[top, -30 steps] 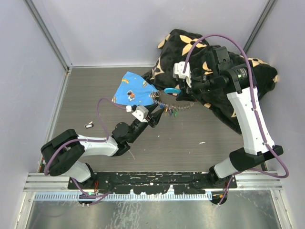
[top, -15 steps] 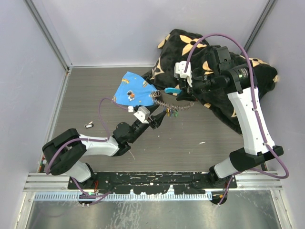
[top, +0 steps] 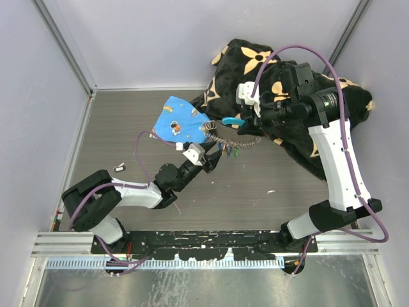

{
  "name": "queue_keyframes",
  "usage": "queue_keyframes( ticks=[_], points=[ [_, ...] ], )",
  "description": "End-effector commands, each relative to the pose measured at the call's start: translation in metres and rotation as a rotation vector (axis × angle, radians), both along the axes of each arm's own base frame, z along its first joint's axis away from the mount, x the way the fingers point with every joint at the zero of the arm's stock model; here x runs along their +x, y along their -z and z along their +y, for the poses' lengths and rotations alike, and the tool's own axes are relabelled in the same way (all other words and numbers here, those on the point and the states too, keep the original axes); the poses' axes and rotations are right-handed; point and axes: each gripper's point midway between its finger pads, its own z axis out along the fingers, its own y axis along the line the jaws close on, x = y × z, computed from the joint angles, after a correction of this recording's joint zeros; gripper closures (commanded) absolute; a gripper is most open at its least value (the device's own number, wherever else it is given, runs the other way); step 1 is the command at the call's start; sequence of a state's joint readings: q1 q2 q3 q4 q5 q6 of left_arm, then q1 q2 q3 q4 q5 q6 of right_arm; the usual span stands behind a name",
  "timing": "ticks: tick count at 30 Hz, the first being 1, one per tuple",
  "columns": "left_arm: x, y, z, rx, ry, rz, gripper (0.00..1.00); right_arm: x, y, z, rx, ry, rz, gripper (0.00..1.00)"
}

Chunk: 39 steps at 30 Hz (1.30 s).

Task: Remove the keys from the keyring
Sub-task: Pick up the key from the keyring.

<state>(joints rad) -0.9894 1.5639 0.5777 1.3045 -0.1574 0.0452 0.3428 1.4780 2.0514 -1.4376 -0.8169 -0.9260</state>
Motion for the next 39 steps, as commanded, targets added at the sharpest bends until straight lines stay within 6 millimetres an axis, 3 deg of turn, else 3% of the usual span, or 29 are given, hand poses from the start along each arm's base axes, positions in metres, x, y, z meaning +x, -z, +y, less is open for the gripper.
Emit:
queue_keyframes(
  ticks=[1, 7, 22, 26, 33, 39],
  points=[
    [0.002, -0.038, 0.000, -0.083, -0.021, -0.080, 0.59, -0.011, -0.023, 0.003, 0.069, -0.031, -0.066, 0.99],
    [-0.005, -0.038, -0.004, -0.082, 0.020, -0.092, 0.57, -0.010, -0.025, 0.001, 0.070, -0.025, -0.071, 0.99],
    [-0.022, 0.003, 0.021, 0.044, 0.028, -0.032, 0.50, -0.008, -0.025, 0.000, 0.073, -0.016, -0.069, 0.99],
    [-0.031, -0.012, 0.025, 0.006, 0.058, -0.043, 0.50, -0.007, -0.026, 0.000, 0.074, -0.016, -0.069, 0.99],
    [-0.041, -0.060, 0.036, -0.089, 0.076, -0.034, 0.46, -0.007, -0.025, 0.000, 0.075, -0.016, -0.065, 0.99],
    [-0.040, -0.071, 0.034, -0.116, 0.064, -0.020, 0.45, -0.006, -0.025, 0.000, 0.076, -0.014, -0.066, 0.99]
  ],
)
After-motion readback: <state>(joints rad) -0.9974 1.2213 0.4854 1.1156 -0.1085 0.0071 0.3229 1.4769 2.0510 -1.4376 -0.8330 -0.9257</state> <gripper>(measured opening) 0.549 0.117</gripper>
